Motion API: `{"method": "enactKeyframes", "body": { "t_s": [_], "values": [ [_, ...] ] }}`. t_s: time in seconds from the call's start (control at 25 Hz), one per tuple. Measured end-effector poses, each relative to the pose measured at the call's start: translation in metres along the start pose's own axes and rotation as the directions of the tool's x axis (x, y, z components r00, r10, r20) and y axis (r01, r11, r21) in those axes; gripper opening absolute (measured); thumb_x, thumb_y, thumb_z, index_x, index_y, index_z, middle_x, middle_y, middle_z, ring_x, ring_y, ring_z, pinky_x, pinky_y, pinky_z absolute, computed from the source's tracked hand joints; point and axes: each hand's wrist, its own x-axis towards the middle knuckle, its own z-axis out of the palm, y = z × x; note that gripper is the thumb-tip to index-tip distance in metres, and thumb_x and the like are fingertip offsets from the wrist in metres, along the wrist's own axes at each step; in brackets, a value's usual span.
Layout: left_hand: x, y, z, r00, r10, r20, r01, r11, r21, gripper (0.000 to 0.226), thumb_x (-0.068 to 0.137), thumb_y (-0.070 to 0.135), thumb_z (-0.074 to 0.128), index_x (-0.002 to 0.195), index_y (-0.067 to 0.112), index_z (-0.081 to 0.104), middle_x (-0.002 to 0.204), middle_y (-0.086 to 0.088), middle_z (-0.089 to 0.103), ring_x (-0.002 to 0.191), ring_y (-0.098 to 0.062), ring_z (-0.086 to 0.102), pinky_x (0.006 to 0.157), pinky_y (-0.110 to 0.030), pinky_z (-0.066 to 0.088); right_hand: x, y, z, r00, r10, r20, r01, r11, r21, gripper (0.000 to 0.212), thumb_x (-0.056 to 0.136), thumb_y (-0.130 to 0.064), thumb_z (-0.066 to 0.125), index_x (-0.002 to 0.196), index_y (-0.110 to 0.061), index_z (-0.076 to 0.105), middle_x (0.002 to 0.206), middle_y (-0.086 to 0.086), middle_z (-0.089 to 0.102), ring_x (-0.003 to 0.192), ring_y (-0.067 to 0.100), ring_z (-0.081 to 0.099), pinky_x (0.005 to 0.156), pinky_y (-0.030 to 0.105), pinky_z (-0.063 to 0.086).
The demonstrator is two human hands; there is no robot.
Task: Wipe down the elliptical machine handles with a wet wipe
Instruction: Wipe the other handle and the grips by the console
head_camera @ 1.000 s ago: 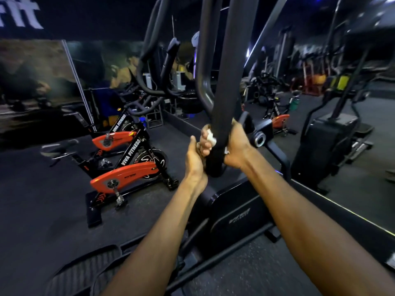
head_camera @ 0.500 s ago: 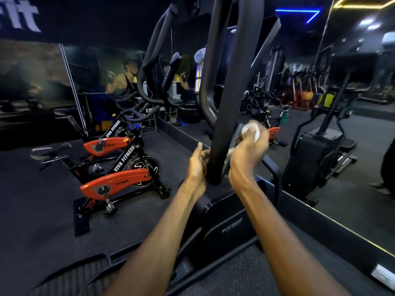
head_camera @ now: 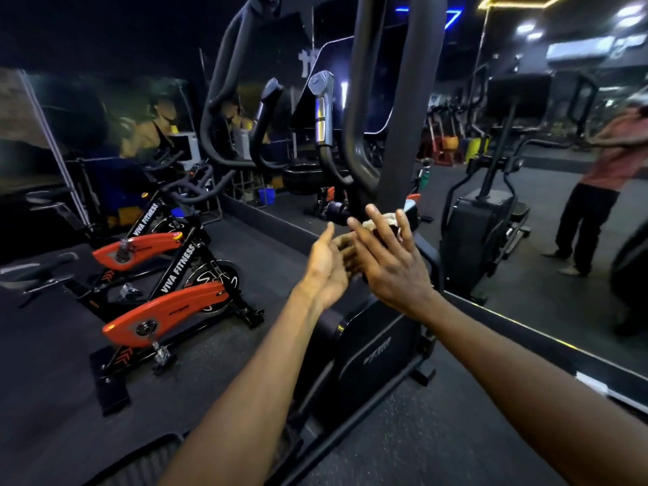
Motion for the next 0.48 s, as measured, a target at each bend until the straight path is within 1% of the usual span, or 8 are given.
{"method": "enactKeyframes", "body": {
  "t_s": [0.12,0.2,0.24,0.28,0.32,0.36,0.44,0.48],
  "values": [
    [-0.002,0.002,-0.022,0.996,-0.091,0.006,0.090,0.988,0.128,0.058,0.099,0.055,0.035,0.121,0.007,0.058,0.098,-0.011,0.065,0.087,-0.020,0.060,0.080,-0.031,0.046,-0.025,-0.029,0.009,0.983,-0.084,0.160,0.098,0.992,-0.078,0.043,0.096,-0.006,0.035,0.129,0.003,0.060,0.146,0.020,0.050,0.143,0.037,0.036,0.120,0.057,0.019],
    [-0.008,-0.003,-0.043,0.987,-0.160,-0.021,0.161,0.965,0.205,0.054,0.099,0.053,0.038,0.116,0.006,0.060,0.091,-0.010,0.066,0.080,-0.019,0.060,0.075,-0.030,0.047,-0.031,-0.056,0.012,0.955,-0.095,0.281,0.080,0.995,0.062,0.045,0.091,-0.007,0.035,0.126,0.001,0.063,0.139,0.020,0.057,0.128,0.035,0.055,0.116,0.049,0.033],
    [-0.012,-0.008,-0.053,0.980,-0.193,-0.042,0.197,0.958,0.207,0.050,0.100,0.051,0.039,0.109,0.007,0.062,0.089,-0.010,0.068,0.078,-0.020,0.060,0.073,-0.031,0.047,-0.030,-0.068,0.011,0.941,-0.016,0.338,-0.050,0.982,0.185,0.045,0.087,-0.008,0.038,0.122,-0.003,0.065,0.132,0.017,0.063,0.116,0.032,0.064,0.110,0.046,0.041],
    [-0.017,-0.012,-0.065,0.974,-0.216,-0.065,0.225,0.954,0.197,0.045,0.100,0.048,0.040,0.102,0.009,0.063,0.087,-0.010,0.069,0.077,-0.021,0.062,0.073,-0.032,0.048,-0.024,-0.082,0.005,0.908,0.132,0.397,-0.274,0.905,0.326,0.040,0.086,-0.007,0.040,0.117,-0.008,0.065,0.121,0.013,0.069,0.104,0.027,0.068,0.103,0.043,0.048],
    [-0.021,-0.013,-0.076,0.974,-0.215,-0.068,0.224,0.958,0.179,0.040,0.100,0.046,0.041,0.101,0.012,0.063,0.089,-0.010,0.070,0.080,-0.022,0.064,0.074,-0.034,0.049,-0.016,-0.094,0.003,0.824,0.331,0.459,-0.536,0.719,0.442,0.032,0.090,-0.006,0.042,0.111,-0.013,0.065,0.107,0.007,0.072,0.094,0.022,0.069,0.093,0.040,0.053],
    [-0.025,-0.009,-0.084,0.981,-0.186,-0.048,0.192,0.966,0.176,0.036,0.100,0.043,0.044,0.103,0.013,0.064,0.095,-0.010,0.071,0.086,-0.024,0.065,0.078,-0.037,0.051,-0.001,-0.104,-0.001,0.699,0.528,0.481,-0.713,0.468,0.522,0.024,0.096,-0.008,0.045,0.105,-0.015,0.066,0.096,0.003,0.072,0.086,0.016,0.068,0.083,0.035,0.054],
    [-0.028,0.004,-0.089,0.996,-0.083,0.029,0.074,0.970,0.233,0.028,0.099,0.033,0.051,0.108,0.013,0.067,0.100,-0.009,0.071,0.090,-0.024,0.066,0.082,-0.039,0.054,0.034,-0.111,-0.001,0.421,0.737,0.528,-0.810,0.043,0.585,0.022,0.101,-0.015,0.048,0.099,-0.017,0.070,0.088,-0.002,0.071,0.082,0.007,0.068,0.073,0.023,0.053],
    [-0.027,0.012,-0.088,0.998,-0.017,0.054,0.001,0.958,0.286,0.024,0.098,0.028,0.055,0.108,0.011,0.068,0.095,-0.009,0.071,0.085,-0.022,0.067,0.077,-0.036,0.056,0.050,-0.112,0.004,0.336,0.746,0.574,-0.791,-0.108,0.603,0.023,0.100,-0.016,0.049,0.096,-0.018,0.072,0.087,-0.003,0.072,0.082,0.005,0.069,0.072,0.021,0.053]
  ]
}}
